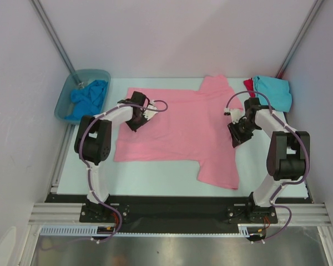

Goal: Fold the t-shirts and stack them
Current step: Flatten the tshirt out

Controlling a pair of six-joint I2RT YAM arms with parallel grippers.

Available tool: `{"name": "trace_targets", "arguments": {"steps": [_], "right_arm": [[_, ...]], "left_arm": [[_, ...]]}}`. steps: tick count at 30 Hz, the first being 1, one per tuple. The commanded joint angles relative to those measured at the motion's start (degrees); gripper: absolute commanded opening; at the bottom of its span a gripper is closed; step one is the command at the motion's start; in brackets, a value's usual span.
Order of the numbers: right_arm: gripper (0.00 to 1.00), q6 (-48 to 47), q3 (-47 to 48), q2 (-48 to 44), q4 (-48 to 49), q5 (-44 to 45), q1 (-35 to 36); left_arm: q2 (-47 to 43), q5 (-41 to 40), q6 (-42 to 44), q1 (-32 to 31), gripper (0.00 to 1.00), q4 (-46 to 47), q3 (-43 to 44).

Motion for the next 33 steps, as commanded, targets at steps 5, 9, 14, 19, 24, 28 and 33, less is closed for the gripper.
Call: {"name": "trace_targets", "arguments": {"steps": [5,9,14,19,24,28,33], "right_arm": [[0.12,2.3,0.0,-1.7,2.4,4.3,0.2],[0.07,2.7,0.3,-3.7,1.8,4.8,-0.7],[0.17,2.7,-0.7,-4.5,0.5,5.8,-1.3],[0.17,1.6,-3.0,-5.0,0.3,6.9,-2.3],[0.00,1.1,-4.8,-3.8,0.4,6.6,-2.3],[0.00,2.2,-2.9,-2.4,0.4,5.4,-1.5],[0.00,2.5,1.7,-0.5,-0.8,4.8,0.4]], "left_arm": [[0.9,-1.0,-0.4,-0.9,0.00,1.1,2.5],[1.3,-1.4,-0.2,-0.9,0.00,1.2,2.4],[1.7,-1.7,-0.1,-1.0,0.00,1.3,3.0],[2.5,-2.0,0.2,-0.9,0.00,1.3,4.1],[3.2,-2.8,1.2,-0.9,0.00,1.3,5.0],[4.1,-3.2,1.5,-0.9,0.00,1.3,6.0],[4.7,-3.2,1.2,-0.9,0.00,1.1,7.5]]}}
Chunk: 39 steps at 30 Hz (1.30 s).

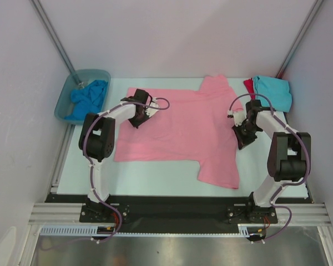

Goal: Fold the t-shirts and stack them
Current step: Flatten the tshirt out

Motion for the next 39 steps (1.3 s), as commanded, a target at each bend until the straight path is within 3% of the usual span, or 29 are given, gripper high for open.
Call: {"name": "trace_targets", "arguments": {"steps": [1,10,18,31,39], "right_arm": [[0.00,0.7,4.8,1.4,-0.8,-1.5,2.5],[0.00,-0.7,9.5,6.8,-1.1,-1.6,8.9],[0.00,-0.4,9.1,9.5,-0.1,-2.2,9.5],[0.00,-1.8,-2.2,5.2,3.5,0.0,2.4],[0.00,-2.2,-3.4,3.3,3.0,2.4,-0.4]], "left_arm": [[0.3,-0.3,0.6,-0.4,0.00,0.5,2.8],[0.8,-1.1,0.6,-0.4,0.00,0.4,3.1],[-0.2,-1.6,0.4,-0.4,0.00,0.5,1.2],[-1.6,-2.4,1.6,-0.3,0.00,1.1,-0.7],[-1.4,-2.8,2.9,0.0,0.00,1.5,-0.5]]}}
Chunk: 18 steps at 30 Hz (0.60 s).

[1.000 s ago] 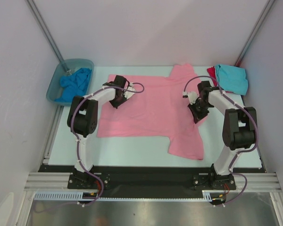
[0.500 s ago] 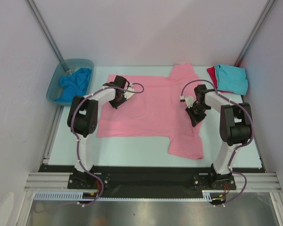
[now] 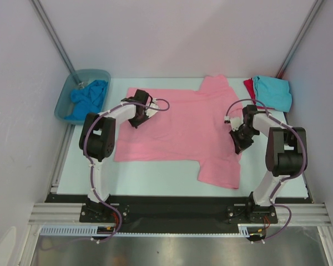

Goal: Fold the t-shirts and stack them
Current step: Flatten the tshirt out

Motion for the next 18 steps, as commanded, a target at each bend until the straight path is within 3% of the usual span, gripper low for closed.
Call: {"name": "trace_targets", "arguments": {"steps": [1,18], "right_arm": [[0.00,-1.6,-1.0,-1.3,-0.9,4.1,-1.2],[0.01,-4.2,0.6,0.4,-0.9,9.2,-3.9]], "left_arm": [[-2.0,-0.5,1.3,0.0,0.00,0.7,-0.3],[-2.2,-0.7,0.8,0.5,0.00,1.1,-1.1]]}}
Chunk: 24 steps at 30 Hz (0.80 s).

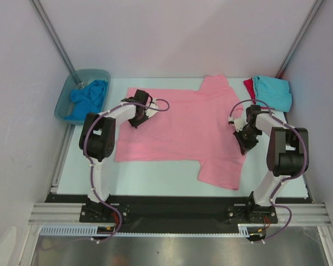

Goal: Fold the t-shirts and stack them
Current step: Flatten the tshirt out

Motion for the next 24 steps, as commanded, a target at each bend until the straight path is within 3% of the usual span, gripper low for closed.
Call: {"name": "trace_targets", "arguments": {"steps": [1,6,8,11,14,16,17,24], "right_arm": [[0.03,-1.7,1.0,0.7,-0.3,4.1,-1.5],[0.19,-0.3,9.0,-2.4,-4.6,-0.3,-1.1],[0.34,0.1,11.5,-4.9,-7.0,-2.8,-0.5],[0.42,0.4,16.4,-6.5,-11.3,-5.5,0.8],[0.37,1.0,15.4,-8.0,-12.5,-10.7,2.2],[0.06,0.8,10.1,-9.8,-11.0,-10.8,4.5],[0.00,0.5,8.4,-10.5,-10.5,-9.8,5.6],[0.00,-4.8,-6.8,-18.1,-8.0,-5.4,12.5]], "left_arm": [[-2.2,-0.1,0.3,0.4,0.01,0.9,-1.0],[-2.4,0.0,-0.1,0.4,0.00,0.7,-1.6],[-2.6,0.0,0.0,0.4,0.00,0.7,-1.8],[-2.6,-0.2,0.1,0.4,0.00,0.7,-2.1],[-2.9,-0.4,0.7,0.4,0.00,0.7,-2.2],[-3.5,-0.2,1.1,0.4,0.00,0.8,-2.4],[-4.1,-0.2,1.2,0.4,0.00,0.8,-2.3],[-6.5,-0.1,3.0,0.4,0.00,-0.9,-0.2]]}}
